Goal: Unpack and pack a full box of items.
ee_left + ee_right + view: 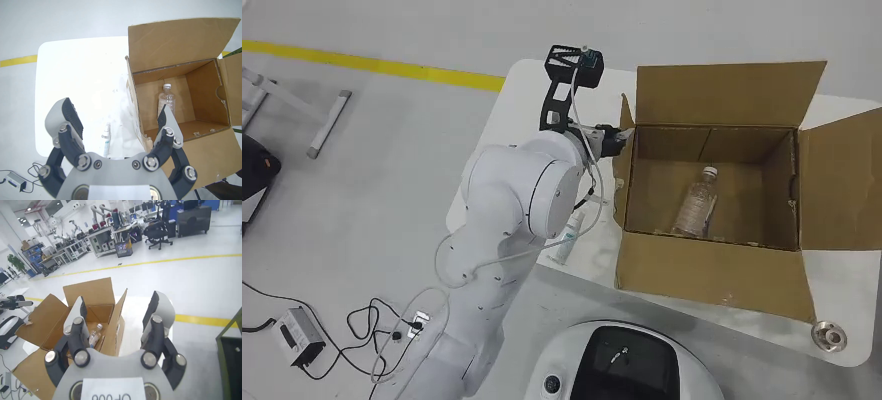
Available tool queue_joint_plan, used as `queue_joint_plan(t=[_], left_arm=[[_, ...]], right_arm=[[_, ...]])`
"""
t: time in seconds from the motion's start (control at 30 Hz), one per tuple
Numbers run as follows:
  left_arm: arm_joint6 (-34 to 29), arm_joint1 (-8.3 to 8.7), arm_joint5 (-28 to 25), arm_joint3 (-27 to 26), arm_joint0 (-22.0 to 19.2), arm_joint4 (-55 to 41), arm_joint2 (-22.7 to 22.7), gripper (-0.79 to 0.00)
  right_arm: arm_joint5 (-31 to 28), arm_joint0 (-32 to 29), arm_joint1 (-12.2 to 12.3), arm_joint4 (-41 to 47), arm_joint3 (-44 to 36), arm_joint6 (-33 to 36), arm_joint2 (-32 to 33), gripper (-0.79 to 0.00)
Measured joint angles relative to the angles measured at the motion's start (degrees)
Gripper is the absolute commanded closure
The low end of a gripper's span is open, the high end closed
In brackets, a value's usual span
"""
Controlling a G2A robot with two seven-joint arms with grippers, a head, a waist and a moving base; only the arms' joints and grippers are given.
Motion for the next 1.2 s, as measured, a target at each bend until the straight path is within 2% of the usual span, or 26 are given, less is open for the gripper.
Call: queue_joint_plan(t=[0.13,0.43,0.53,0.6,0.77,0.87,0.97,1.13,1.2], left_arm=[[0.0,0.01,0.0,0.0,0.0,0.1,0.0,-0.785],[0.3,0.01,-0.1,0.0,0.3,-0.2,0.0,-0.785],[1.9,0.23,-3.3,-0.3,1.8,-1.3,-0.9,-0.785],[0.5,0.45,-5.3,-0.4,1.6,-1.3,-2.3,-0.785],[0.0,1.49,-8.5,3.4,1.3,-3.0,-8.3,-0.785],[0.0,2.48,-9.9,4.6,2.6,-4.3,-11.0,-0.785],[0.0,3.62,-11.8,4.8,5.5,-3.4,-12.0,-0.785],[0.0,5.38,-11.6,3.3,10.4,-6.2,-12.0,-0.785],[0.0,5.69,-11.8,3.1,11.0,-6.4,-11.8,-0.785]], right_arm=[[-4.5,1.1,0.4,-3.8,0.4,0.1,-0.4,0.0],[-5.2,1.4,0.5,-3.9,0.6,0.1,-1.1,0.0],[-5.2,1.4,0.5,-3.9,0.6,0.1,-1.1,0.0],[-5.2,1.4,0.5,-3.9,0.6,0.1,-1.1,0.0],[-5.2,1.4,0.5,-3.9,0.6,0.1,-1.1,0.0],[-5.2,1.4,0.5,-3.9,0.6,0.1,-1.1,0.0],[-5.2,1.4,0.5,-3.9,0.6,0.1,-1.1,0.0],[-5.2,1.4,0.5,-3.9,0.6,0.1,-1.1,0.0],[-5.2,1.4,0.5,-3.9,0.6,0.1,-1.1,0.0]])
